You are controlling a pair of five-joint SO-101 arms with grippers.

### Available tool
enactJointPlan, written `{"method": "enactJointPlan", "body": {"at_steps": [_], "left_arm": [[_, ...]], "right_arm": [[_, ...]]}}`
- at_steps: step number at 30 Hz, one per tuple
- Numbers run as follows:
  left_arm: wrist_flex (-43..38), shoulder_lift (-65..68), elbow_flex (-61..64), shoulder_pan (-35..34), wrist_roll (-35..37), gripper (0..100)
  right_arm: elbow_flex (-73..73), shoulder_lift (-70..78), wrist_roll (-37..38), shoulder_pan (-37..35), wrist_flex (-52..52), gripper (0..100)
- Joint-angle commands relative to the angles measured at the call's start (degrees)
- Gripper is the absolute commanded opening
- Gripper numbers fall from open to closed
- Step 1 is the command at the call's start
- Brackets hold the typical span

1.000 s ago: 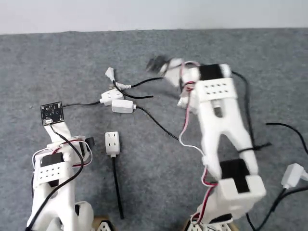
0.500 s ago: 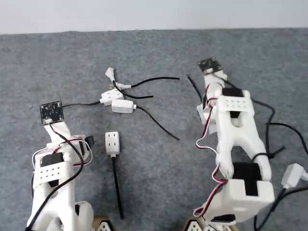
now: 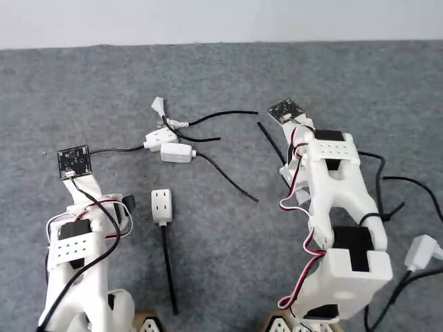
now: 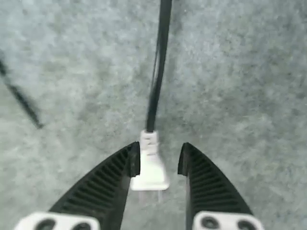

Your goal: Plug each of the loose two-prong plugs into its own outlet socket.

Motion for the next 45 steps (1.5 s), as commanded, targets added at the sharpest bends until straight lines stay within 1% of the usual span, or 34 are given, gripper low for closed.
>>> {"method": "enactJointPlan", "body": {"at_steps": [1,4,10,15,19,24,25,27,28,31,34,35,37,40,42,45], "left_arm": [[-1.3,-0.1,-0.4,0.4,-0.8,27],[-1.3,-0.1,-0.3,0.4,-0.8,27],[-1.4,-0.1,0.0,0.4,-0.8,27],[-1.5,-0.4,0.1,0.4,-0.8,27],[-1.5,-0.3,0.1,0.4,-0.8,27],[-1.5,-0.2,0.1,0.5,-0.8,27],[-1.5,-0.2,0.1,0.5,-0.8,27],[-1.5,-0.2,0.2,1.1,-0.8,27],[-1.5,-0.1,0.3,1.9,-0.8,27],[-1.7,-0.1,1.0,3.0,-0.9,27],[-1.7,-0.1,1.0,3.0,-0.9,27],[-1.6,-0.1,1.0,3.0,-0.9,26],[-1.5,-0.1,0.7,2.8,-0.9,21],[-1.3,-0.1,-0.1,2.5,-2.6,9],[-1.3,-0.1,-0.4,2.5,-2.4,1],[-1.2,0.1,-0.2,2.8,-2.6,2]], "right_arm": [[-3.8,-0.6,0.8,-1.9,3.2,12.2],[-3.6,0.0,1.0,-2.0,2.2,12.2],[0.9,0.1,5.3,-0.9,-3.6,12.2],[4.6,0.1,5.4,-0.2,-7.5,11.9],[5.4,0.1,7.8,0.1,-7.0,11.8],[5.5,0.1,7.8,1.5,-7.1,10.9],[5.5,0.1,7.8,1.5,-7.1,8.4],[5.5,0.1,7.8,1.5,-7.0,0.0],[5.5,0.1,7.8,1.6,-6.8,1.5],[4.7,-0.8,7.6,2.2,-5.2,1.1],[1.1,-4.3,4.8,1.7,0.3,0.8],[-0.4,-6.0,3.9,1.4,2.6,0.8],[-3.1,-10.6,2.5,-0.2,7.2,0.8],[-5.2,-19.0,1.1,-2.8,11.8,0.8],[-5.6,-25.2,-0.3,-5.1,13.7,0.8],[-5.8,-33.8,-2.7,-9.8,16.0,0.8]]}}
